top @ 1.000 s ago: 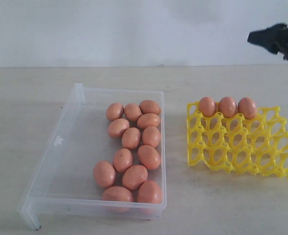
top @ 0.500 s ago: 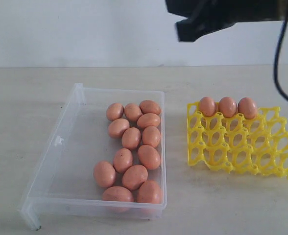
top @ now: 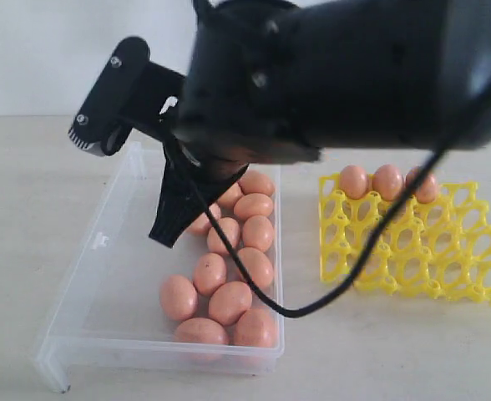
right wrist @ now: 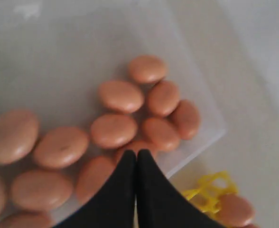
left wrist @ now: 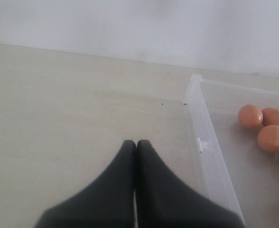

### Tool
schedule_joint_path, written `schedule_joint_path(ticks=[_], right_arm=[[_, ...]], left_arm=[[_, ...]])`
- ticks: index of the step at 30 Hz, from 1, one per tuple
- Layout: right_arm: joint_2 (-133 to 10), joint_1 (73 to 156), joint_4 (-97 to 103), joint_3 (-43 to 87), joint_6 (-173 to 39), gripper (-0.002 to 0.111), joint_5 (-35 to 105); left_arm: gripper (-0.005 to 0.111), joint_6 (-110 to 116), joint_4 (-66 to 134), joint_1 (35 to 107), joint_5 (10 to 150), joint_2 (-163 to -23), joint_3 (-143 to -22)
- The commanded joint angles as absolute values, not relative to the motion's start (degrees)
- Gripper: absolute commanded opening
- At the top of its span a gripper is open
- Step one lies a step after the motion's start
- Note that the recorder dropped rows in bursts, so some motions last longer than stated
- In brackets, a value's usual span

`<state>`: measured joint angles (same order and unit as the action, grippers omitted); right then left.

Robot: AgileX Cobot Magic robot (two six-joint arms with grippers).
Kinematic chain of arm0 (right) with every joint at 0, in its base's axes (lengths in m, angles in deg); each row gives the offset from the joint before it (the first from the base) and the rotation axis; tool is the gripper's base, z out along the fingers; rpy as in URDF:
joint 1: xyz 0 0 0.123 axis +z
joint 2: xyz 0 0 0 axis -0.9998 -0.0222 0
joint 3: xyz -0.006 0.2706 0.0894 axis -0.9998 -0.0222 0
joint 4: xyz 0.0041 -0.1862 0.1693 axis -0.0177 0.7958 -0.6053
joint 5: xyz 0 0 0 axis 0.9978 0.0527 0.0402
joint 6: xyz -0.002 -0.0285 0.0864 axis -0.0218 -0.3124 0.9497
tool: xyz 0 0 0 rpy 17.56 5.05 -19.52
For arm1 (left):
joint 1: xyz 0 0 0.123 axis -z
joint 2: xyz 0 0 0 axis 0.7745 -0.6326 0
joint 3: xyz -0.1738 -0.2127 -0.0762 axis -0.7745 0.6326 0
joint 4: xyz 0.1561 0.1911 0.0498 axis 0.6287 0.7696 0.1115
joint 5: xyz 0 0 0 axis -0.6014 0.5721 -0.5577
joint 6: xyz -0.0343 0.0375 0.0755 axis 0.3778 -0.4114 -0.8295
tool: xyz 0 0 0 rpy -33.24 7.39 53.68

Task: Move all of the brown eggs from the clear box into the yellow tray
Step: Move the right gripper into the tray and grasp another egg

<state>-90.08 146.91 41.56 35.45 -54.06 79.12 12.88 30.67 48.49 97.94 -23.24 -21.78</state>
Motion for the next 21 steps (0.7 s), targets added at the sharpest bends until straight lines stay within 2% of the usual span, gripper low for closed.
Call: schedule_joint_path(ticks=[1,5,8,11,13,21], right_arm=[[-95.8,147.0,17.7,49.6,-68.3,0.000,96.3],[-98.6,147.0,12.6,56.4,-68.4,0.004,92.6],[-99.8,147.0,12.1,57.8,-68.4,0.020,88.7],[-100.5,147.0,12.1,57.9,-66.3,0.043,89.7],[-101.0,147.0,12.1,57.9,-63.2,0.052,92.0],[-109.0,147.0,11.6,57.9,-54.7,0.054,96.1]], left_arm=[[-0.004,12.9,30.5,48.7,97.6,-23.3,-21.9],[-0.004,12.9,30.5,48.7,97.6,-23.3,-21.9],[-0.004,12.9,30.5,48.7,97.6,-23.3,-21.9],[-0.004,12.9,30.5,48.7,97.6,-23.3,-21.9],[-0.004,12.9,30.5,48.7,97.6,-23.3,-21.9],[-0.004,12.9,30.5,48.7,97.6,-23.3,-21.9]])
